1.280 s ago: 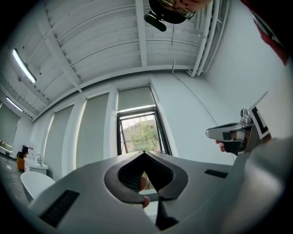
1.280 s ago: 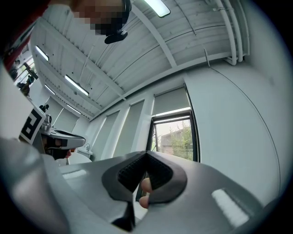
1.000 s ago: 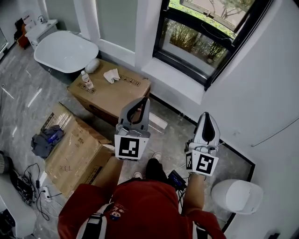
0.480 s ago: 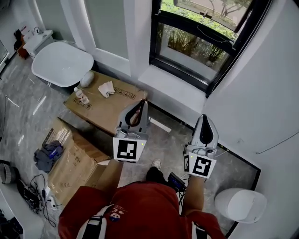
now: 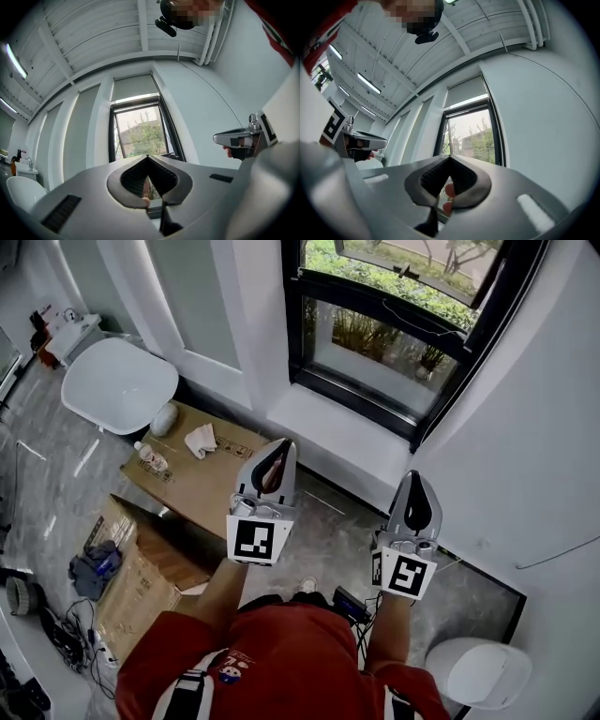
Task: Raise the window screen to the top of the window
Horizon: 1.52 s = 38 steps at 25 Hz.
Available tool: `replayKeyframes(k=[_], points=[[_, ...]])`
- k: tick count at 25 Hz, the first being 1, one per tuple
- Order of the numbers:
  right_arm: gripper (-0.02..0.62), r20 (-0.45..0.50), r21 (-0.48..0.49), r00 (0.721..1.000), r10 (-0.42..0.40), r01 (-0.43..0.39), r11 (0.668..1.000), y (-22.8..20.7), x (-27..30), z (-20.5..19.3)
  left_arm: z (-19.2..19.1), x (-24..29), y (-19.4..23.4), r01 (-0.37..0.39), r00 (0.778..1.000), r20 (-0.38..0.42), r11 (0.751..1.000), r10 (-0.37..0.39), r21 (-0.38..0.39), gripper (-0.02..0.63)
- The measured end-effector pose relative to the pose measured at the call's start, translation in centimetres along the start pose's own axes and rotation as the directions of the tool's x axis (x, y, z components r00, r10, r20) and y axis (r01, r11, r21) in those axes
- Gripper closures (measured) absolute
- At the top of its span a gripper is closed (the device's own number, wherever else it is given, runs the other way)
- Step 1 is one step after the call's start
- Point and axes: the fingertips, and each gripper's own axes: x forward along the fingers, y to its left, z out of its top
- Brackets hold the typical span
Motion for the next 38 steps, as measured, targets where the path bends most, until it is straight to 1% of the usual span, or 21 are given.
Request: replayKeyframes(k=[8,17,23,32,35,38], points=[[0.586,0.007,0.032,1.000,0.003,-0.003,0.999,-2.3,2.9,-1.9,-0.8,3.7,-0.7,0.002,1.000,-0.010,1.000,-0.002,0.027,0.600],[0.586,0.001,0.024,1.000,-0.015,0.015,1.000,-2.6,7.2,-4.4,-2.9,8.5,0.9,0.027,1.000,0.002,1.000,-0.027,0.013,0.600],[0.586,0.001,-0.009,1.000,-0.023,0.023,1.000,-1.8,13.3,-5.9,-4.3,13.9,4.5,0.050,0.999,0.018,0.999,-0.050,-0.008,0.600],[0.586,-0.004,-0.052,0.999,-0.032,0.031,0.998,0.9,23.9,-7.4,-5.7,21.8,12.1,0.081,0.996,0.034,0.997,-0.081,-0.019,0.600],[0.586,-0.017,-0.071,0.999,-0.039,0.038,0.997,1.8,26.1,-8.2,-6.3,23.7,14.1,0.094,0.995,0.040,0.995,-0.092,-0.037,0.601],[0.586,-0.031,-0.090,0.998,-0.046,0.043,0.995,2.2,27.6,-9.0,-7.1,25.5,15.1,0.106,0.994,0.038,0.993,-0.104,-0.051,0.601]])
